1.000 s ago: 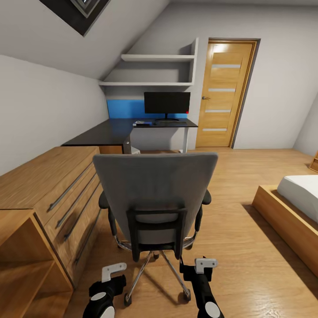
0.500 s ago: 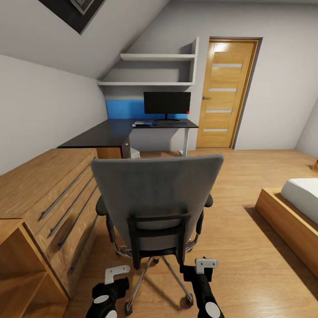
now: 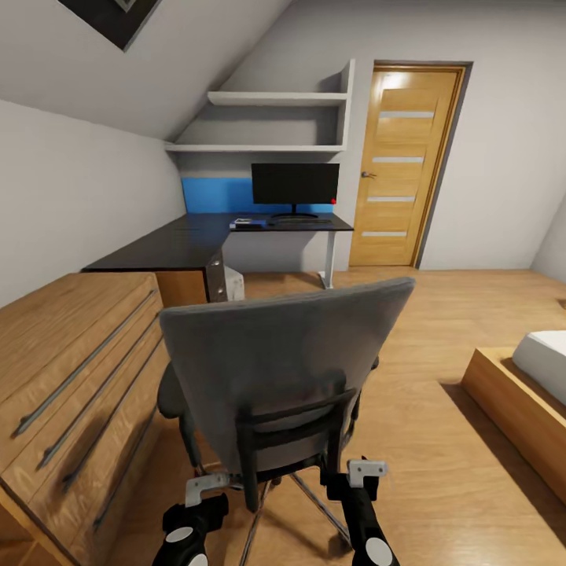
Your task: In the bedroom, organize the workspace by keeping the computer under the desk, ensuring the monitor is on the desk, placing the keyboard on the desk next to the monitor, placing the mouse on the desk next to the keyboard, moving the folder from the swivel chair onto the desk next to the mouse, stacking the notebook on top of the folder with the pen on top of the notebook, and positioning the swivel chair next to the desk.
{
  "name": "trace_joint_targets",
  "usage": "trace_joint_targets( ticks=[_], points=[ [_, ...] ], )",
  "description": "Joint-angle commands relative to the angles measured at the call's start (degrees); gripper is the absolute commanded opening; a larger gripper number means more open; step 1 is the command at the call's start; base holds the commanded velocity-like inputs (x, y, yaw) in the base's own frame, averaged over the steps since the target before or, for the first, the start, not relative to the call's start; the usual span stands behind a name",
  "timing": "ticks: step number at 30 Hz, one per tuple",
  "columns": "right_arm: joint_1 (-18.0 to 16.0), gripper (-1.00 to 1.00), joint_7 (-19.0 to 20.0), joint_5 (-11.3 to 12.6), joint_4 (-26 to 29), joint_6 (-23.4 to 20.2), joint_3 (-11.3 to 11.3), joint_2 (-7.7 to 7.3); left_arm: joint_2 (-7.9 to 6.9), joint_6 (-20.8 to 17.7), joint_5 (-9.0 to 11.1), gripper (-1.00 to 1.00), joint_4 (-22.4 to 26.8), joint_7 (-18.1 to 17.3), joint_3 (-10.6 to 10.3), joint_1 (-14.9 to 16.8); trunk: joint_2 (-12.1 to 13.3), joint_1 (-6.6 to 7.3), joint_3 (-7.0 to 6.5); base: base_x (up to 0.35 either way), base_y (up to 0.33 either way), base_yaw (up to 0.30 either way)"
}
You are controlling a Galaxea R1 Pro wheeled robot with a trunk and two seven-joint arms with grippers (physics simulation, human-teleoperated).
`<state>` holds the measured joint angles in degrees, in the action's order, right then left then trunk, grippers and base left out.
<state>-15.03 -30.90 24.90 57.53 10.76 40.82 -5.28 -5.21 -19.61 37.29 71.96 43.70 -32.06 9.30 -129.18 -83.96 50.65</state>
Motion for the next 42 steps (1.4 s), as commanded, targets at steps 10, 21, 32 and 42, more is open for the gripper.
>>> trace_joint_targets(
  ticks=[10,21,32,42],
  points=[
    [-0.1,1.0,-0.3,0.6,0.0,0.4,0.3,0.0,-0.06,0.3,0.3,1.0,0.1,0.5,-0.2,0.1,0.0,-0.02,0.03,0.317,-0.081,-0.007],
    [-0.1,1.0,-0.3,0.5,-0.1,0.4,0.3,-0.06,-0.15,0.3,0.2,1.0,0.1,0.5,-0.2,0.1,0.0,-0.02,-0.61,0.317,-0.091,-0.158],
    [-0.1,1.0,-0.3,0.5,-0.1,0.4,0.3,-0.07,-0.19,0.3,0.2,1.0,0.1,0.5,-0.2,0.0,0.0,-0.02,-1.32,0.318,-0.072,-0.175],
    [-0.1,1.0,-0.3,0.6,-0.1,0.4,0.3,0.0,-0.24,0.3,0.2,1.0,0.1,0.5,-0.2,0.1,0.0,-0.02,-1.83,0.322,-0.004,-0.139]
  ],
)
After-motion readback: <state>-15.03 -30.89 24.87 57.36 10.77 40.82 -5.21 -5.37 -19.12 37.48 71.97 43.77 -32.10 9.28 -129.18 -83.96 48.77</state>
